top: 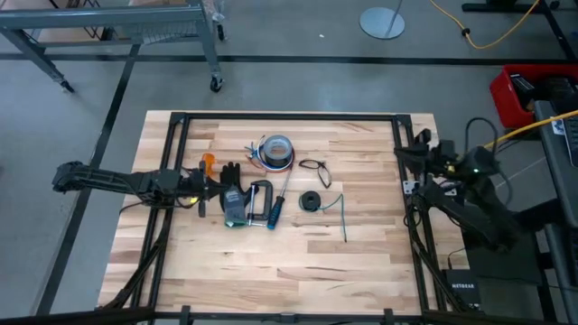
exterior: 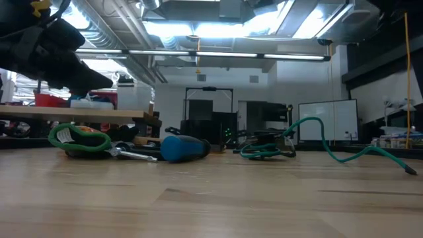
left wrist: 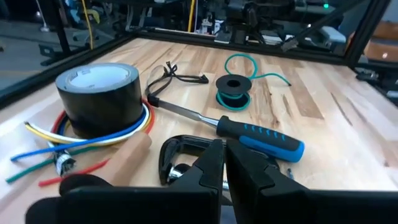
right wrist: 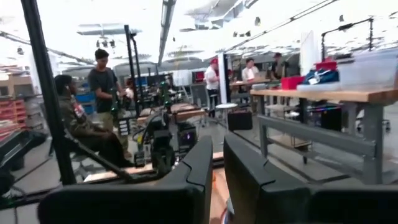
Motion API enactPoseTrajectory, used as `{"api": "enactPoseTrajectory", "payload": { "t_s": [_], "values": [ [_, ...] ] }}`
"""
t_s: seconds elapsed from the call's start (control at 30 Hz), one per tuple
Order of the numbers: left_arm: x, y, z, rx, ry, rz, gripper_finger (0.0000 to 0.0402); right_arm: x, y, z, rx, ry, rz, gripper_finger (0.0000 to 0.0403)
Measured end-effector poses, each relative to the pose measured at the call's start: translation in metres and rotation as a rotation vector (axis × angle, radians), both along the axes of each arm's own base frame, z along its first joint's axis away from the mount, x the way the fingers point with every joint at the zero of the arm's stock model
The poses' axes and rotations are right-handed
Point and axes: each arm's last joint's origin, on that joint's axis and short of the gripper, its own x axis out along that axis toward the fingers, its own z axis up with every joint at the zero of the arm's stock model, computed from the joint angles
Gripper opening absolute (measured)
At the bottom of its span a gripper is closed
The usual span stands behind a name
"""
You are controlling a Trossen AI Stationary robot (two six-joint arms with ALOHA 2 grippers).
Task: Coil cords
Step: Return to home position
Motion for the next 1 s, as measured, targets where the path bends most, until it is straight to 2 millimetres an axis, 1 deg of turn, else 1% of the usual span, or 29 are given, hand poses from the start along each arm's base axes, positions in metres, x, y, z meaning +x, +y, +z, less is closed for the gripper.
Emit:
{"api": "enactPoseTrajectory", "payload": {
  "t_s": [0.27, 0.43, 0.53, 0.6, 0.7, 0.83, 1.0],
  "values": [
    [0.000, 0.000, 0.000, -0.099, -0.015, 0.022, 0.0010, 0.014, -0.010, -0.028, 0.071, 0.077, 0.019, 0.0044],
    [0.000, 0.000, 0.000, -0.115, -0.018, 0.026, 0.0010, 0.024, -0.018, -0.053, 0.124, 0.135, 0.013, 0.0044],
    [0.000, 0.000, 0.000, -0.115, -0.018, 0.026, 0.0010, 0.030, -0.022, -0.066, 0.134, 0.141, 0.013, 0.0044],
    [0.000, 0.000, 0.000, -0.115, -0.018, 0.026, 0.0010, 0.032, -0.024, -0.072, 0.150, 0.132, 0.016, 0.0044],
    [0.000, 0.000, 0.000, -0.115, -0.018, 0.026, 0.0010, 0.034, -0.026, -0.076, 0.137, 0.109, 0.010, 0.0044],
    [0.000, 0.000, 0.000, -0.114, -0.017, 0.026, 0.0010, 0.037, -0.029, -0.086, 0.155, 0.128, -0.020, 0.0044],
    [0.000, 0.000, 0.000, -0.114, -0.017, 0.026, 0.0010, 0.042, -0.033, -0.106, 0.194, 0.175, -0.044, 0.0044]
  ]
}}
